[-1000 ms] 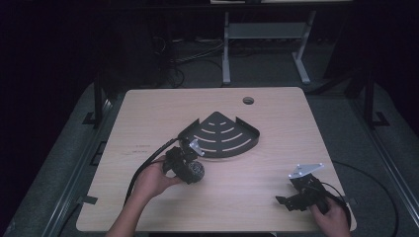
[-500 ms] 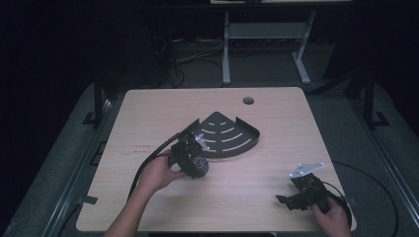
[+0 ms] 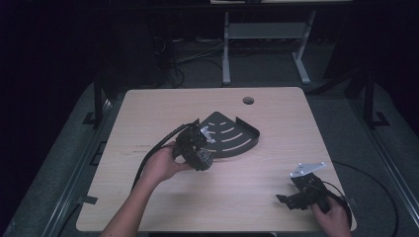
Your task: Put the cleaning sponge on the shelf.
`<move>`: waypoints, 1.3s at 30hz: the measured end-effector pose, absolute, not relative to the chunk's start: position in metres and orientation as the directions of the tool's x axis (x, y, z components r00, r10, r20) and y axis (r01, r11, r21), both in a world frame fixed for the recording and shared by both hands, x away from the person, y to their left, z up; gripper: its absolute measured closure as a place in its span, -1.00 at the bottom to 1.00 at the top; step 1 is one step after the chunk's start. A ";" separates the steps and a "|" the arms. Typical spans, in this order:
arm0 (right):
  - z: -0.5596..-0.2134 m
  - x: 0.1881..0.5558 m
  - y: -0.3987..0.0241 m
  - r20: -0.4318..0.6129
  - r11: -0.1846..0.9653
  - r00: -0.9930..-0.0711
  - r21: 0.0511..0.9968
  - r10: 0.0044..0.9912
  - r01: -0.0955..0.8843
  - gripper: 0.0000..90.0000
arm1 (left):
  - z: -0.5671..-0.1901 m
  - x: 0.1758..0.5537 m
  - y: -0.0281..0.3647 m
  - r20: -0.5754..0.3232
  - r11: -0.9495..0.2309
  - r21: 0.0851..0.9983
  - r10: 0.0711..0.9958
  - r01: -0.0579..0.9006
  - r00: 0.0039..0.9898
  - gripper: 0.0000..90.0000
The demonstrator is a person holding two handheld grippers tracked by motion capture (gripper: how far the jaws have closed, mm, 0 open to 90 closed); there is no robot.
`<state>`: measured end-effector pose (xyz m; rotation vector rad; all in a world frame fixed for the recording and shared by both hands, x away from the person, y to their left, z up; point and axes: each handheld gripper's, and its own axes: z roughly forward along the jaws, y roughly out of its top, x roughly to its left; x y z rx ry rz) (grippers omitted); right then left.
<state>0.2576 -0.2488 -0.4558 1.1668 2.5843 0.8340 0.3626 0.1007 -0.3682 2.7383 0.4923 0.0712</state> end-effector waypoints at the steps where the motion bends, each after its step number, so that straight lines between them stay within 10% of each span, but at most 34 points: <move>1: -0.456 0.258 -0.249 0.059 0.535 -0.675 0.561 0.736 0.632 -0.68 | -0.367 0.364 0.100 -0.011 -0.876 0.356 0.344 0.325 0.939 -0.23; 39: -0.456 0.258 -0.248 0.063 0.532 -0.675 0.562 0.735 0.633 -0.68 | -0.358 0.406 0.075 -0.020 -0.882 0.342 0.336 0.323 0.942 -0.23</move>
